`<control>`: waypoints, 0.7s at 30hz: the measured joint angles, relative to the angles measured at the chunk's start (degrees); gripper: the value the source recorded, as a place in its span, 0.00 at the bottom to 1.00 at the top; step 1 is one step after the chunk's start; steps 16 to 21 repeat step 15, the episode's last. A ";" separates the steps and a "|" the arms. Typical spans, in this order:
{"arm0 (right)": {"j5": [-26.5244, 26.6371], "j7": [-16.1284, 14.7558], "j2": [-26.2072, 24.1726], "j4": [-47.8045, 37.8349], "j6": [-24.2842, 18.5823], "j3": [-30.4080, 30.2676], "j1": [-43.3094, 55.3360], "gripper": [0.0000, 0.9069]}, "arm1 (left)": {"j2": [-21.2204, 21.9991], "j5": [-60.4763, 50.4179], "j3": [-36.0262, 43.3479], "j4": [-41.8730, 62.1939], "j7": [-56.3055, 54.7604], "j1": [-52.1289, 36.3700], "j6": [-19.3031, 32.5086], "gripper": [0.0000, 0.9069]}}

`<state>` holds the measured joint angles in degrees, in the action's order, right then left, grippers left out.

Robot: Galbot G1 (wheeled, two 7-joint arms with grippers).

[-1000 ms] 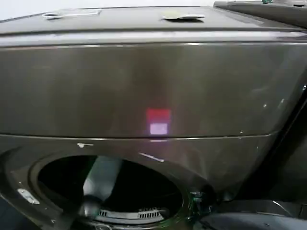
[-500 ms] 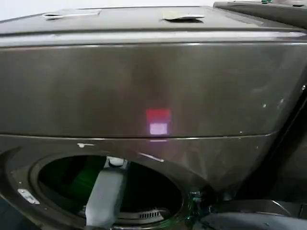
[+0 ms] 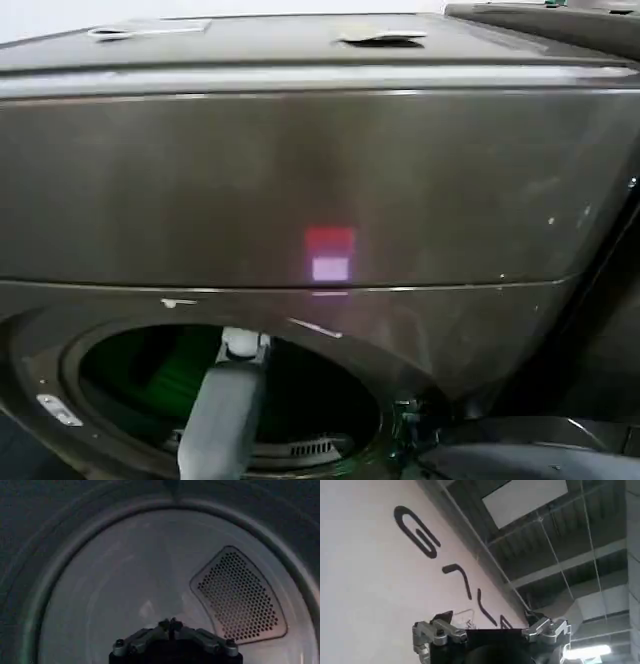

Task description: Grasp the clothes from the dryer.

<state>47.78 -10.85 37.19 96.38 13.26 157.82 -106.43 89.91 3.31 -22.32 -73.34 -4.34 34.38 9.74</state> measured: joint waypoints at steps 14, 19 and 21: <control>-0.59 -0.50 -0.19 -0.10 0.11 0.39 -0.54 1.00 | 0.17 0.02 -0.40 -0.34 -0.15 0.39 -0.66 0.00; -0.59 -0.51 -0.29 -0.09 0.16 0.54 -0.70 1.00 | 0.18 0.05 -0.50 -0.41 -0.15 0.39 -0.73 0.00; -0.59 -0.51 -0.29 -0.09 0.16 0.54 -0.70 1.00 | 0.18 0.05 -0.50 -0.41 -0.15 0.39 -0.73 0.00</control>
